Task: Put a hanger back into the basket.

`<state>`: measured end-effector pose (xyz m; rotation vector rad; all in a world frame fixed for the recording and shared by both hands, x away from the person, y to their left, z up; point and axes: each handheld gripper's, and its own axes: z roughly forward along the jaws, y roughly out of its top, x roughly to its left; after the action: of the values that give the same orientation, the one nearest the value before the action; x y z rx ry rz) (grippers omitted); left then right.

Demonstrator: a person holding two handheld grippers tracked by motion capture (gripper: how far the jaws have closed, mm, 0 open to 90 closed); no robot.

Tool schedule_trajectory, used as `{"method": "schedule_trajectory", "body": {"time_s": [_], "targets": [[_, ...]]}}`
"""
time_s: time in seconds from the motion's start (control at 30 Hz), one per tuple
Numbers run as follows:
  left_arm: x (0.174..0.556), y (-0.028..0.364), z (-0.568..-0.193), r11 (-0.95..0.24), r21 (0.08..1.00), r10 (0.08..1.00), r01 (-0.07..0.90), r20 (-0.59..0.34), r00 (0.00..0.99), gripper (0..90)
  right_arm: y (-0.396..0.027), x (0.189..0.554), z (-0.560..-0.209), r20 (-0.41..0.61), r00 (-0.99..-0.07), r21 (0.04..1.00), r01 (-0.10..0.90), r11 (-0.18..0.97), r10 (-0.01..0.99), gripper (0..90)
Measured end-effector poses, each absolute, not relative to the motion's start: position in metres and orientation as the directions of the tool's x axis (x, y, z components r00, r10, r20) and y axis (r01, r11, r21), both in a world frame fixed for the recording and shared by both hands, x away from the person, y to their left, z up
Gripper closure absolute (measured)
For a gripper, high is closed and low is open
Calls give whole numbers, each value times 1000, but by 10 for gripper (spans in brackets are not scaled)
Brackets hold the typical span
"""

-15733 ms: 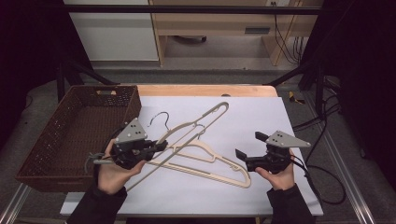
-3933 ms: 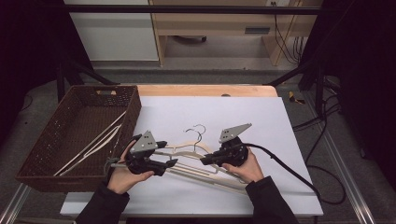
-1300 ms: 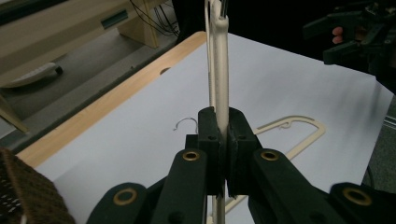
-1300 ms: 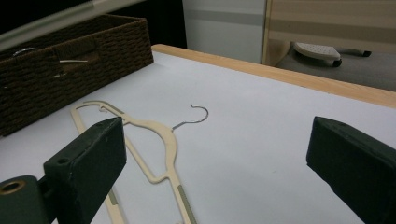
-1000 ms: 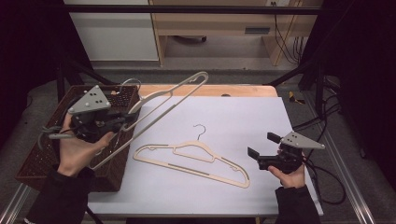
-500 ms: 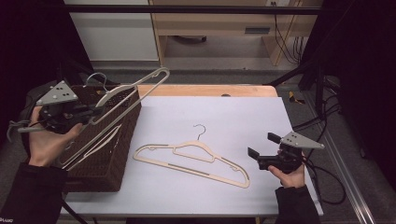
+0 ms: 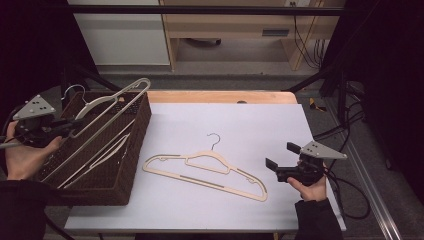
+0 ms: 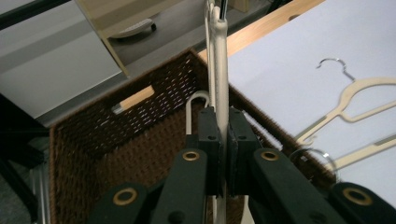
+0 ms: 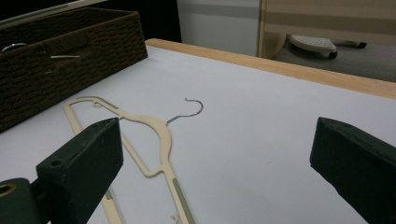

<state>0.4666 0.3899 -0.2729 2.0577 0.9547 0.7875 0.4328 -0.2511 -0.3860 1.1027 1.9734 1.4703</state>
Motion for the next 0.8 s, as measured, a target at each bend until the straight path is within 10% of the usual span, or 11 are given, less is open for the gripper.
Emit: {"method": "schedule_trajectory", "body": {"time_s": [0.8], "targets": [[487, 398, -339, -536, 694, 812, 480, 268, 519, 865, -250, 433, -387, 107, -590, 931, 342, 128, 801, 29]]}}
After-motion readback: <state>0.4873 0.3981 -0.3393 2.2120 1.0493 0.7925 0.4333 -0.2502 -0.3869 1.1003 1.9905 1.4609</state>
